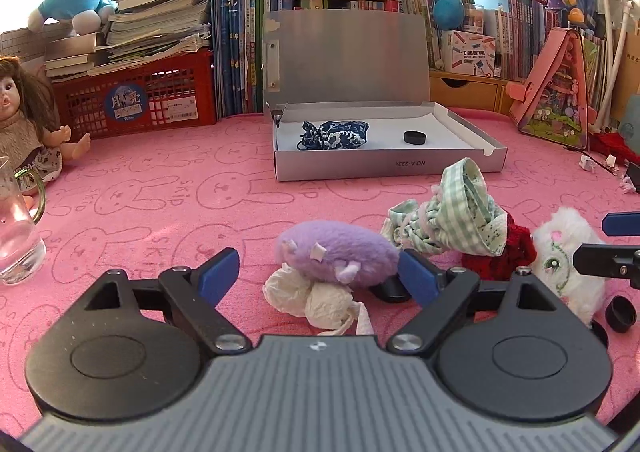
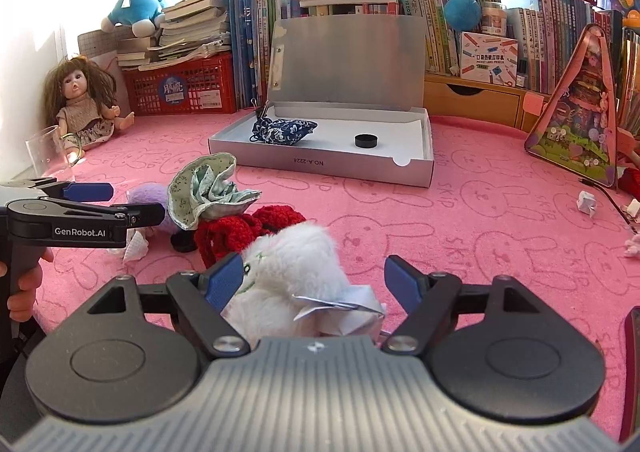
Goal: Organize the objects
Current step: 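Withdraw both tools from the box back toward the pile of items, then grasp the folded white paper with right tool while left tool approaches the white tissue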
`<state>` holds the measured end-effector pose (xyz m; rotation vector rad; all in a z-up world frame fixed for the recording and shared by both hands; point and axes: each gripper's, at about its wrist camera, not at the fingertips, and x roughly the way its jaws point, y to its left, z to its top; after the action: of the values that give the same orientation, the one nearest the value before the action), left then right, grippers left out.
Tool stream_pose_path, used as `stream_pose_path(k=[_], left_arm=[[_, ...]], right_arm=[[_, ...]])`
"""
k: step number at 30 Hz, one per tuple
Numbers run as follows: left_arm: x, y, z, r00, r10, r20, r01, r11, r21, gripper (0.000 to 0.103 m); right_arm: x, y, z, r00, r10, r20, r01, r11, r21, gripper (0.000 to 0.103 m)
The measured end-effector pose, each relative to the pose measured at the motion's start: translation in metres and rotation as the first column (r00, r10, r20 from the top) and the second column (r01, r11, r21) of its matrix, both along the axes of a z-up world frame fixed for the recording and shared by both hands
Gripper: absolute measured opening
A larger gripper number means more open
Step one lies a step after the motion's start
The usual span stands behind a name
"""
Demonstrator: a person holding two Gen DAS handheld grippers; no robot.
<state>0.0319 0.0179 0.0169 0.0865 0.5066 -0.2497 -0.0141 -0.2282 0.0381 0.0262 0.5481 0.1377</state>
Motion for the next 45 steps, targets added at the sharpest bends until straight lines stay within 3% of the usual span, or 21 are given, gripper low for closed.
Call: stream_pose_path(k=[6,13,20,28,45], left_arm=[[-0.016,0.000,-0.012,1.000,-0.002,0.008,0.001,0.998,0.063,0.093],[-0.016,0.005,-0.022,0.999,0.028,-0.021,-0.027,0.998,0.058,0.092],[-0.010,0.003,-0.019,1.000,0.026,0.000,-0.026,0.998,0.064,0.089],[0.011,-0.006,-0.027,0.998,0.029,-0.048,-0.026,0.998,0.054,0.089],[0.011,-0.005,-0.030,0.998,0.034,-0.048,-0.032,0.999,0.031,0.088]], right_arm=[[-0.012,-0.017,0.002,0.996,-0.082,0.021,0.082,0.997,-0.003,0.086],[-0.020,-0.031,0.000,0.988,-0.152,0.027,0.153,0.985,-0.081,0.086],[-0.018,-0.026,-0.012,0.992,-0.125,-0.006,0.123,0.984,-0.129,0.086],[-0.007,-0.004,-0.020,0.997,-0.076,-0.015,0.072,0.982,-0.177,0.086],[0.004,0.003,-0.031,0.997,-0.063,-0.037,0.057,0.988,-0.142,0.084]])
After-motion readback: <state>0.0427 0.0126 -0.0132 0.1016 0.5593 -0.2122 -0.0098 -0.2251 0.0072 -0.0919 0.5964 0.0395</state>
